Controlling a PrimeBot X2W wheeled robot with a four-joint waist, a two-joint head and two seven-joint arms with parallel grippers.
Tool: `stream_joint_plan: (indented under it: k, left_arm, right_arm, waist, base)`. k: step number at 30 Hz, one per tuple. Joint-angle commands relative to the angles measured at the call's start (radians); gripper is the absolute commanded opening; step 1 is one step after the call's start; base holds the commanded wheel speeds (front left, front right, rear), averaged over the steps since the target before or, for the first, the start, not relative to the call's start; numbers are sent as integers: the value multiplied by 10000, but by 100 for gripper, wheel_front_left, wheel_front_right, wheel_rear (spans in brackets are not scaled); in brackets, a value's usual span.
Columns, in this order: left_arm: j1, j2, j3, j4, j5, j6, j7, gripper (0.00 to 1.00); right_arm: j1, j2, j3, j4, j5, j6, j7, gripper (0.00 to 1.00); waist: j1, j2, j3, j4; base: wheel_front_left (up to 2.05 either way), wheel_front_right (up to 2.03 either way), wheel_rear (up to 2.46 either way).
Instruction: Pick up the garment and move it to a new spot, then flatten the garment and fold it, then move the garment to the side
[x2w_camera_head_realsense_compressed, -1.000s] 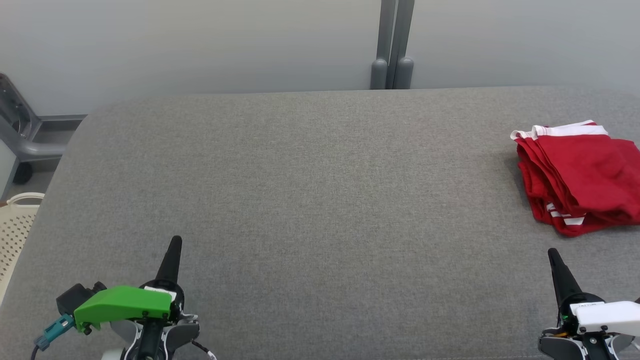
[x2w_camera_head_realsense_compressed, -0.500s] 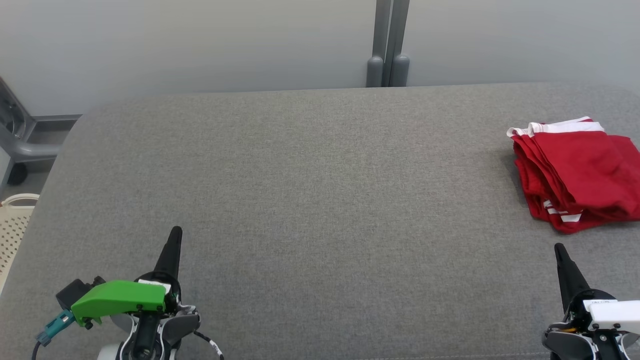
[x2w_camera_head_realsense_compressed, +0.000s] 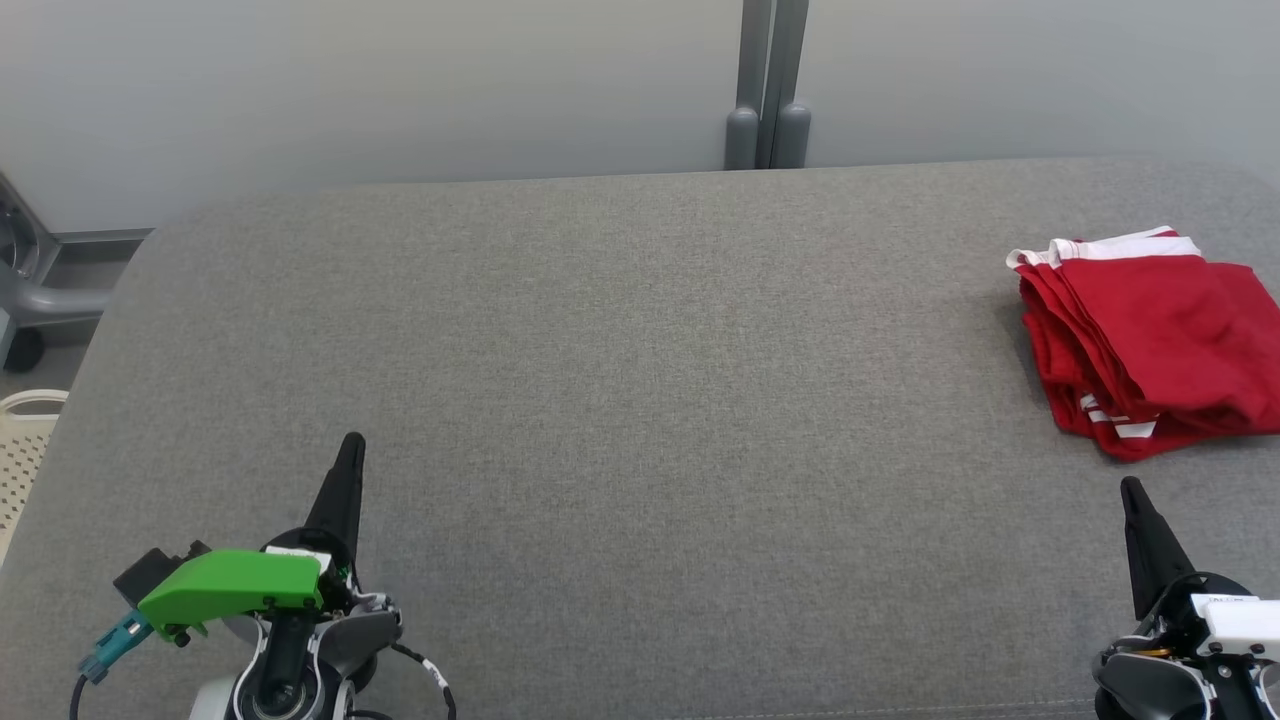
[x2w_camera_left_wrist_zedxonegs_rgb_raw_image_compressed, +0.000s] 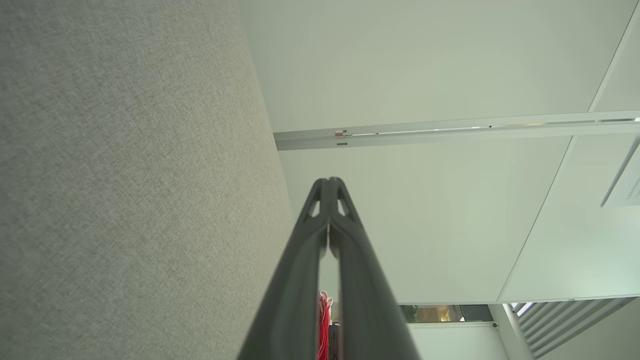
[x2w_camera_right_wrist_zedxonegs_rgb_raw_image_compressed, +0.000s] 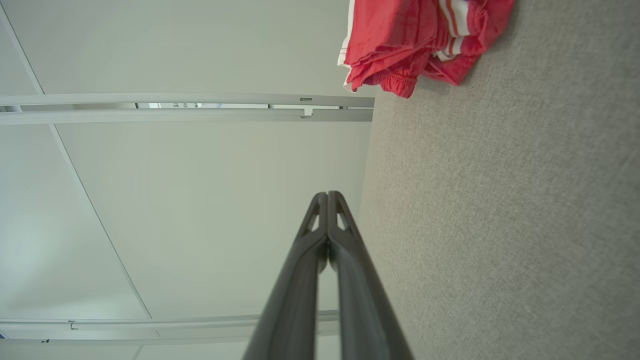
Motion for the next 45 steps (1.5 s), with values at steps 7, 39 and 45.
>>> stream_joint_plan:
  k: [7,39,45]
  left_arm:
    - [-281,-82,139,-31,-478,-163,147,0]
    - [-266,-70,127,-36,-465,-149,132,0]
    - [-266,-70,127,-36,-466,-149,132,0]
  right_arm:
    - [-87,-52,-111,-140,595,4,112,0]
    - [-77,-50,-104,-130,557,4,107,0]
    - [-77,-50,-104,-130,557,4,107,0]
  waist:
    - [0,0,31,-57]
    - [0,0,33,-59]
    - [0,0,33,-59]
  base:
    - [0,0,0]
    - [0,0,0]
    - [0,0,0]
